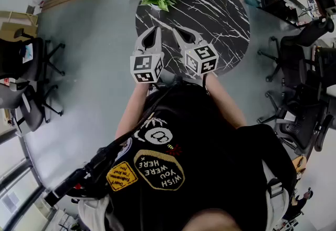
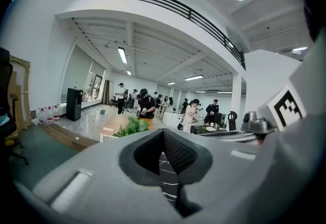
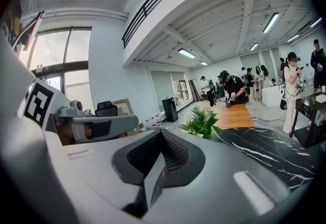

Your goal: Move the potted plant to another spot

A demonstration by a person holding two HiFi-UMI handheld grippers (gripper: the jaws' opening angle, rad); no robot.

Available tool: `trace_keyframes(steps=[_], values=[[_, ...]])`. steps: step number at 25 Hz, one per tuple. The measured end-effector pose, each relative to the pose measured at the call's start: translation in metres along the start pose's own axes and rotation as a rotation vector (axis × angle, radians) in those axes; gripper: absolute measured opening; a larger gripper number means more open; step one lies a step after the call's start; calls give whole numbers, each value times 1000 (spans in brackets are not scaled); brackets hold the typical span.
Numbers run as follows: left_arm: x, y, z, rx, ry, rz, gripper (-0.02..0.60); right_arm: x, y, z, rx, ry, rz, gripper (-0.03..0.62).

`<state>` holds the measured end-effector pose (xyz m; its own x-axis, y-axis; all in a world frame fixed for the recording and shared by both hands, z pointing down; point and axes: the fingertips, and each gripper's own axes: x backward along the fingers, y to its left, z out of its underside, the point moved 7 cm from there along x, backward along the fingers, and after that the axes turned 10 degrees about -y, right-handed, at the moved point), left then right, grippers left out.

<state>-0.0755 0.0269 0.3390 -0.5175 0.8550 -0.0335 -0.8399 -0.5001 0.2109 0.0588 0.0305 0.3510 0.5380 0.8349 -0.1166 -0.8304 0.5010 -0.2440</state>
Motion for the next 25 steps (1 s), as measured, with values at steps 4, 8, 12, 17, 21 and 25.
trace_keyframes(steps=[4, 8, 12, 17, 21, 25], values=[[0, 1, -2, -2, -2, -1, 5, 0, 0, -1, -1, 0, 2, 2], [-1, 2, -1, 3, -1, -6, 5, -1, -2, -1, -6, 3, 3, 2], [-2, 3, 1, 8, 2, -14, 5, -2, -4, 0, -9, 6, 3, 2], [-5, 9, 9, 11, 20, -31, 5, -10, -13, 14, -57, 24, -19, 3], [-13, 24, 25, 19, 56, -60, 5, -28, -28, 35, -69, 71, -13, 44], [-25, 41, 44, 16, 100, -81, 5, -53, -48, 53, -61, 97, 20, 15]])
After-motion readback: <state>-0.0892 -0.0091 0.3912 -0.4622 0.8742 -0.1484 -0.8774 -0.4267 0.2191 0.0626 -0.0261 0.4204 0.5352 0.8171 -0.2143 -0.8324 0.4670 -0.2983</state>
